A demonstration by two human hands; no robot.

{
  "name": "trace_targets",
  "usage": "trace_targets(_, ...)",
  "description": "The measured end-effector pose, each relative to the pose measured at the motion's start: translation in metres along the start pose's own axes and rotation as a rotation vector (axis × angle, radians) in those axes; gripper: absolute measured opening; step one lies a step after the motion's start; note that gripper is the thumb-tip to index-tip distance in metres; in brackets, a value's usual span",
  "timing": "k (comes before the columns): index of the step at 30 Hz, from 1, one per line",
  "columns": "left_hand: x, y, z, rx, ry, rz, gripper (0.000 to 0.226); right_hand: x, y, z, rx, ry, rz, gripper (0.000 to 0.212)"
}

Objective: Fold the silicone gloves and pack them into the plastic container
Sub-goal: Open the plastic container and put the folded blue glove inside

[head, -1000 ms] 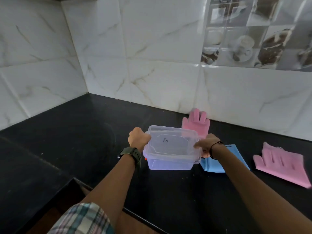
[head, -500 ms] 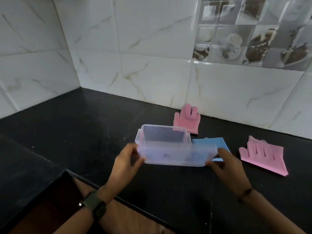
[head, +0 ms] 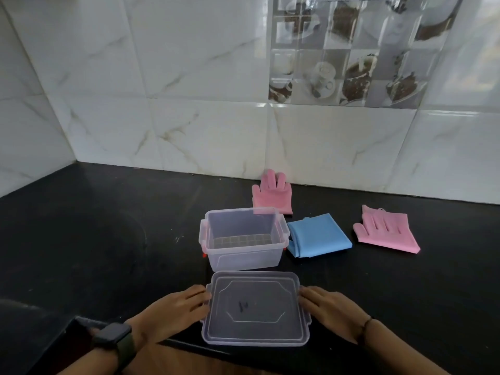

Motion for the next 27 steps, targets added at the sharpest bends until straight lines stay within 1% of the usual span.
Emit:
trace_targets(3,0.005,-0.002,0.005,0.004,-0.009,-0.023,0.052,0.002,-0.001,-0.013,0.015,-0.027,0.04,0.055)
trace_targets(6,0.01,-0.001,0.011,0.0,-0.012,0.008,0.048,0.003,-0.003,-0.027,0.007,-0.059,0.053,0.051)
trace_targets(9,0.018,-0.001,0.014,0.015,-0.099,0.031,0.047,0.002,-0.006,-0.038,0.007,-0.084,0.043,0.049)
trace_targets(10,0.02,-0.002,0.016,0.017,-0.136,0.026,0.044,0.0,-0.006,-0.04,0.019,-0.095,0.039,0.048)
trace_targets(11,0.019,-0.005,0.016,-0.014,-0.175,0.004,0.034,-0.002,-0.008,-0.041,0.02,-0.11,0.024,0.047)
trace_targets(12,0.018,-0.008,0.016,-0.055,-0.192,-0.018,0.02,-0.005,-0.013,-0.039,-0.004,-0.118,0.0,0.045)
trace_targets(13,0.015,-0.016,0.011,-0.118,-0.229,-0.008,0.025,-0.01,-0.021,-0.037,-0.092,-0.102,-0.031,0.042)
trace_targets(14,0.009,-0.025,0.003,-0.207,-0.247,0.022,0.042,-0.022,-0.032,-0.035,-0.25,-0.042,-0.067,0.038)
trace_targets(15,-0.001,-0.037,-0.011,-0.312,-0.269,0.066,0.048,-0.04,-0.044,-0.032,-0.435,0.068,-0.106,0.034)
trace_targets(16,-0.013,-0.051,-0.029,-0.42,-0.287,0.133,0.041,-0.062,-0.054,-0.028,-0.58,0.223,-0.154,0.032)
trace_targets(17,-0.027,-0.065,-0.052,-0.525,-0.298,0.232,0.026,-0.086,-0.062,-0.026,-0.66,0.387,-0.214,0.027)
trace_targets(18,-0.041,-0.073,-0.079,-0.592,-0.315,0.365,0.013,-0.112,-0.068,-0.024,-0.68,0.556,-0.277,0.022)
trace_targets(19,-0.055,-0.076,-0.11,-0.603,-0.358,0.506,0.012,-0.137,-0.071,-0.024,-0.634,0.714,-0.351,0.019)
trace_targets(20,-0.067,-0.077,-0.143,-0.555,-0.424,0.634,0.017,-0.157,-0.07,-0.025,-0.537,0.852,-0.43,0.025)
trace_targets(22,-0.083,-0.063,-0.205,-0.32,-0.641,0.878,0.031,-0.185,-0.06,-0.028,-0.312,1.013,-0.541,0.043)
trace_targets(23,-0.084,-0.055,-0.23,-0.254,-0.755,0.936,0.039,-0.194,-0.054,-0.03,-0.211,1.041,-0.604,0.05)
trace_targets(24,-0.08,-0.048,-0.251,-0.228,-0.867,0.962,0.047,-0.199,-0.047,-0.033,-0.138,1.053,-0.736,0.055)
trace_targets(26,-0.062,-0.036,-0.275,-0.206,-1.129,1.061,0.063,-0.201,-0.033,-0.038,-0.069,1.064,-1.113,0.058)
trace_targets(27,-0.052,-0.029,-0.282,-0.2,-1.265,1.174,0.071,-0.203,-0.03,-0.041,-0.054,1.068,-1.215,0.059)
Point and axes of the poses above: each hand's wrist, its own z-axis away from the middle knuckle, its own y-axis out of the palm, x = y × z, the point moved 5 cm from there along -z, towards the middle knuckle, and after that the axes turned 5 degrees about z, right-handed, at the moved point
